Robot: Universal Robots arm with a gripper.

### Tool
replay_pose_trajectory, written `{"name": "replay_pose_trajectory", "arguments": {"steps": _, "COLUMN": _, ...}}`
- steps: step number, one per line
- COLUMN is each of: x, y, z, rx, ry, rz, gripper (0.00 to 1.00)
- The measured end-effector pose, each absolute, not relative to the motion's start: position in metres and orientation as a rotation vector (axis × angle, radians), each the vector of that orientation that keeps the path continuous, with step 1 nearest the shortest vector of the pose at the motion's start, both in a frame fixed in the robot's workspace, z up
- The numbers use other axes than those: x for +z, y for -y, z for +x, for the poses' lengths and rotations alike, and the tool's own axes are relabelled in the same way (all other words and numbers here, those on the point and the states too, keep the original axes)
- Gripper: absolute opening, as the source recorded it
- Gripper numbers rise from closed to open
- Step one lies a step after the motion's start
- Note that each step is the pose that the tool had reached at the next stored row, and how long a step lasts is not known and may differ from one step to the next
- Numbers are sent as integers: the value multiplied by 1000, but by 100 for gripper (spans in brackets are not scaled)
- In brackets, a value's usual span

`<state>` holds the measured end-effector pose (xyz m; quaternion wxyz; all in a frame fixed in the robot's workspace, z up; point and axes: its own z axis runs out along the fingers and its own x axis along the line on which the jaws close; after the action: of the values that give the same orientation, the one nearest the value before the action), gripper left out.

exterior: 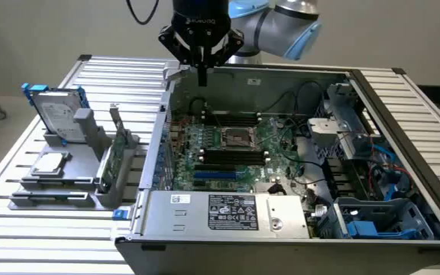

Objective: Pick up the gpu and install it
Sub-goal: 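Reach for the gpu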

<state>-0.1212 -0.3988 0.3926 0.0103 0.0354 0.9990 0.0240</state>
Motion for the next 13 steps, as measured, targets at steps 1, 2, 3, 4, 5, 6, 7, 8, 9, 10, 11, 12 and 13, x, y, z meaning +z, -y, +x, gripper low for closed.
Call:
{"name": "replay_pose_trajectory", "arguments": {"steps": 1, "x": 393, "y": 399, "z": -121, "rx": 75, "ry": -3118, "rz": 110, "gripper": 11}}
{"name": "replay_pose_trajectory", "arguments": {"steps": 2, "x": 393, "y": 399, "z": -121, "rx": 75, "ry": -3118, "rz": 110, "gripper": 11}}
{"name": "replay_pose_trajectory", "arguments": {"steps": 3, "x": 393, "y": 399, "z": -121, "rx": 76, "ry": -3118, "rz": 110, "gripper": 11}}
{"name": "replay_pose_trajectory", "arguments": {"steps": 4, "x": 393, "y": 399, "z": -121, "rx": 77, "ry": -3118, "rz": 111, "gripper": 11}}
{"name": "replay_pose_trajectory", "arguments": {"steps": 5, "x": 393, "y": 399, "z": -121, "rx": 78, "ry": -3118, "rz": 111, "gripper": 11}}
{"name": "replay_pose_trajectory", "arguments": {"steps": 6, "x": 393, "y": 399, "z": -121, "rx": 79, "ry": -3118, "rz": 111, "gripper": 11}}
{"name": "replay_pose_trajectory", "arguments": {"steps": 7, "x": 393, "y": 399, "z": -121, "rx": 81, "ry": -3118, "rz": 111, "gripper": 11}}
{"name": "replay_pose_trajectory", "arguments": {"steps": 8, "x": 393, "y": 399, "z": -123, "rx": 82, "ry": -3118, "rz": 110, "gripper": 11}}
{"name": "replay_pose_trajectory", "arguments": {"steps": 9, "x": 393, "y": 399, "z": -125, "rx": 83, "ry": -3118, "rz": 110, "gripper": 11}}
{"name": "replay_pose_trajectory", "arguments": {"steps": 10, "x": 393, "y": 398, "z": -129, "rx": 84, "ry": -3119, "rz": 110, "gripper": 11}}
{"name": "replay_pose_trajectory", "arguments": {"steps": 11, "x": 393, "y": 398, "z": -132, "rx": 85, "ry": -3120, "rz": 110, "gripper": 11}}
{"name": "replay_pose_trajectory", "arguments": {"steps": 12, "x": 393, "y": 397, "z": -137, "rx": 87, "ry": -3121, "rz": 110, "gripper": 11}}
{"name": "replay_pose_trajectory", "arguments": {"steps": 13, "x": 392, "y": 397, "z": -141, "rx": 87, "ry": -3122, "rz": 110, "gripper": 11}}
